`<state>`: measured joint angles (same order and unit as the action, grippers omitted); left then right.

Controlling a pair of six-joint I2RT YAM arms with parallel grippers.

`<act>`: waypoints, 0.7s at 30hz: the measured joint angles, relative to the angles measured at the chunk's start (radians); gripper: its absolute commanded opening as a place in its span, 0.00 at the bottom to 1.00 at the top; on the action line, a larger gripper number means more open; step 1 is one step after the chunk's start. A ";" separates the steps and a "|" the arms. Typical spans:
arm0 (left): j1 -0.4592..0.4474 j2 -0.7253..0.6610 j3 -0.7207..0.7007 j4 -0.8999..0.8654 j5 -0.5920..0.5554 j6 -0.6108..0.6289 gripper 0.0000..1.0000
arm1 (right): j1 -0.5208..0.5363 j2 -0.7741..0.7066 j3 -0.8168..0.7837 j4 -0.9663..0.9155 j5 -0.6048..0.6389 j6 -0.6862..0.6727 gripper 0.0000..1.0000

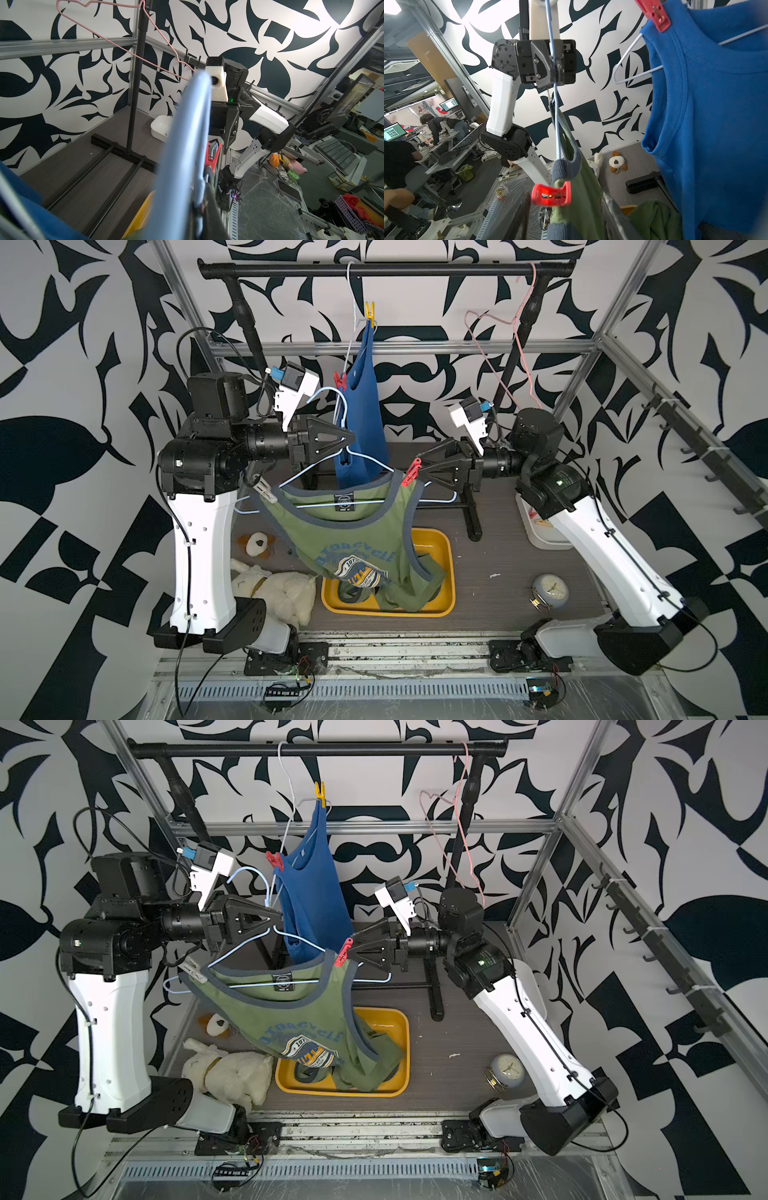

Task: Remove the clothespins securing tank tops to the hanger
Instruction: Remove the clothespin from the hanger.

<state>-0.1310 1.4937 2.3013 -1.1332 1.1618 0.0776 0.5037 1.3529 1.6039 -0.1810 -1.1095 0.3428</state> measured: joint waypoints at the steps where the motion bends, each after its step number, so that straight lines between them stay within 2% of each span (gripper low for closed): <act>1: 0.000 0.000 0.000 0.000 0.002 0.000 0.00 | 0.003 0.006 0.004 0.000 0.000 0.000 0.55; 9: 0.000 0.000 0.000 0.008 0.007 -0.003 0.00 | 0.023 0.034 0.033 0.017 0.007 0.004 0.54; 13: 0.000 0.000 -0.001 0.008 0.008 -0.003 0.00 | 0.028 0.034 0.034 0.024 0.007 0.006 0.49; 15: 0.000 0.000 -0.002 0.008 0.008 -0.003 0.00 | 0.029 0.034 0.034 0.027 0.007 0.007 0.43; 21: 0.000 0.000 -0.002 0.008 0.010 -0.003 0.00 | 0.031 0.034 0.034 0.029 0.006 0.014 0.37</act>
<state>-0.1310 1.4937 2.2993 -1.1248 1.1717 0.0742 0.5346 1.3865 1.6375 -0.1520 -1.1030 0.3565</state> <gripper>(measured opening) 0.064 0.382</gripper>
